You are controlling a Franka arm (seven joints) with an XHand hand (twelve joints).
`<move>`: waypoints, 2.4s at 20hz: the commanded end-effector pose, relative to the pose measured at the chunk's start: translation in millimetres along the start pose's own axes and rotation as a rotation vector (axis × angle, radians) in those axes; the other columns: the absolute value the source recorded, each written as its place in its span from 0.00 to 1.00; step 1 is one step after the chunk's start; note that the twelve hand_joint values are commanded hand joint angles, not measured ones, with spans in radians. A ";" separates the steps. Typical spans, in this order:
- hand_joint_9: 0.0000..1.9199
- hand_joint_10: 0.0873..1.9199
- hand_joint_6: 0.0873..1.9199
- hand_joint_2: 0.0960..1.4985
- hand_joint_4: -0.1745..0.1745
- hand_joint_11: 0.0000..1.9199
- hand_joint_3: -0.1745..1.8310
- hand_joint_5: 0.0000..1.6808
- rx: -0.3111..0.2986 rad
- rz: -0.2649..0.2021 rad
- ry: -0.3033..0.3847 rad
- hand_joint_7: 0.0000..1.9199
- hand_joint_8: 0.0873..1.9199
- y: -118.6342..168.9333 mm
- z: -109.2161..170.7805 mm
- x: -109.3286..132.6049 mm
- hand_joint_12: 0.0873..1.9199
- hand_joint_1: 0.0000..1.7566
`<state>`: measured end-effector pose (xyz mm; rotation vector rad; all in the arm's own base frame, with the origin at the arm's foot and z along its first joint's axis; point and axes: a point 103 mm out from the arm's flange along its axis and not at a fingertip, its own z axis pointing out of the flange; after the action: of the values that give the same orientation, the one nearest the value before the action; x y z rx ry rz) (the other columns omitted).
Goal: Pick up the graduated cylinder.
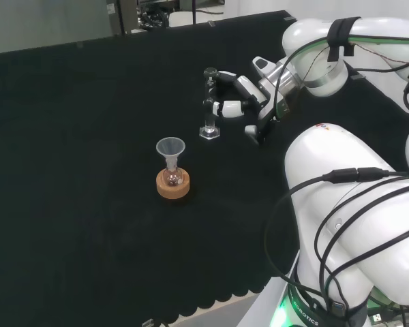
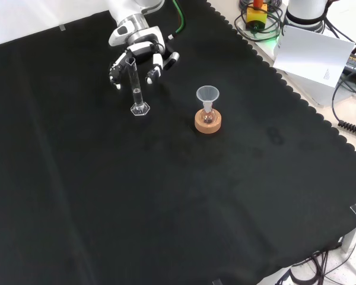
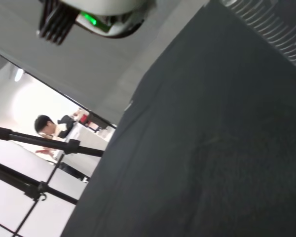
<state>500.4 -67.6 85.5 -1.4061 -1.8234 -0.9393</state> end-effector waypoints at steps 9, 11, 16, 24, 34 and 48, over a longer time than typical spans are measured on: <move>0.39 0.24 0.04 0.36 0.46 0.21 0.43 0.37 -0.004 -0.039 0.063 0.29 0.29 2.4 15.1 -1.3 0.65 0.60; 0.40 0.23 0.07 0.36 0.46 0.22 0.43 0.37 -0.005 -0.035 0.064 0.29 0.28 1.7 14.7 -2.9 0.65 0.61; 0.42 0.20 0.19 0.37 0.46 0.25 0.43 0.34 -0.009 -0.032 0.071 0.30 0.27 1.0 13.6 -5.1 0.63 0.63; 0.42 0.20 0.23 0.38 0.47 0.27 0.43 0.34 -0.013 -0.026 0.084 0.30 0.28 0.8 13.3 -5.9 0.63 0.64; 0.43 0.20 0.27 0.40 0.48 0.29 0.44 0.34 -0.020 -0.029 0.100 0.32 0.28 1.6 13.1 -7.0 0.62 0.64; 0.45 0.20 0.30 0.41 0.48 0.32 0.44 0.33 -0.013 -0.028 0.114 0.31 0.28 8.6 12.1 -8.4 0.60 0.65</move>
<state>510.2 -60.1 73.6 -1.3145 -1.7659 -1.0276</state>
